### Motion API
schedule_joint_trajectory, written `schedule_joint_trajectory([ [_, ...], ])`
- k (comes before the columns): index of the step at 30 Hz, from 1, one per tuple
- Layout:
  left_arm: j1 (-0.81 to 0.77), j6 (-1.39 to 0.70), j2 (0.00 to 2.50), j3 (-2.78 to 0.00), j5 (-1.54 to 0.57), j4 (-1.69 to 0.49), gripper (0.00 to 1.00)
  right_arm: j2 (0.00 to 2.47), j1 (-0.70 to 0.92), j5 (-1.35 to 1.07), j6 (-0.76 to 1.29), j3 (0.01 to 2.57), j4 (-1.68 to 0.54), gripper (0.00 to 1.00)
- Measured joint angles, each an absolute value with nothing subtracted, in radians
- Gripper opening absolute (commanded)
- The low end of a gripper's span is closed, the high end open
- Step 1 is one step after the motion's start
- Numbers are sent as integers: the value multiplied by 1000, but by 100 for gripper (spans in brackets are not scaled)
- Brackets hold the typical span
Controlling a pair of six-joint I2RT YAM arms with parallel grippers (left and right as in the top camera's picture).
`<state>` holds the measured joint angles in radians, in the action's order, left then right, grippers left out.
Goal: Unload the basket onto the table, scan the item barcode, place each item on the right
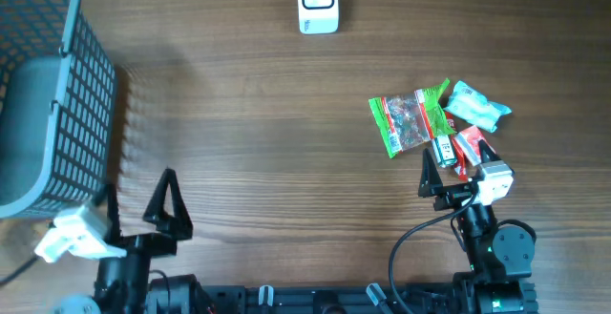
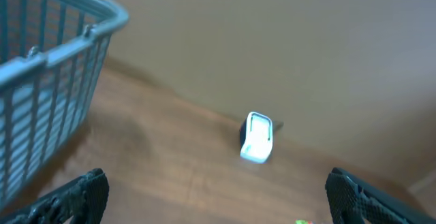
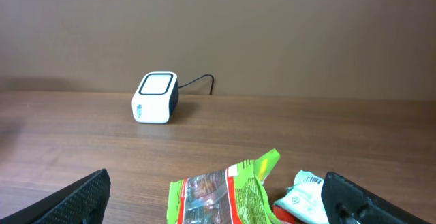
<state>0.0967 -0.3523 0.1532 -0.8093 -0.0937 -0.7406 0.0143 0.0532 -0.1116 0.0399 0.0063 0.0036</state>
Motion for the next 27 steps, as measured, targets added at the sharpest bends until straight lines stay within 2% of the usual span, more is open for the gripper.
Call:
schedule_joint_trajectory([
  [2, 96, -352, 95, -751, -94, -665, 100, 14, 53, -112, 39, 6, 4, 100],
  [6, 85, -352, 13, -627, -94, -382, 100, 14, 53, -112, 39, 6, 4, 100],
  [10, 74, -353, 14, -459, -94, 93, 100, 14, 53, -112, 39, 6, 4, 100],
  [11, 73, -353, 14, -389, -93, 277, 100, 14, 53, -112, 39, 6, 4, 100],
  [15, 73, -353, 12, -207, -93, 552, 100, 14, 53, -112, 39, 6, 4, 100],
  [22, 72, -372, 13, -27, -90, 516, 100, 14, 53, -112, 39, 6, 4, 100],
  [27, 72, -373, 13, -10, -81, 253, 100, 14, 53, -112, 39, 6, 4, 99],
])
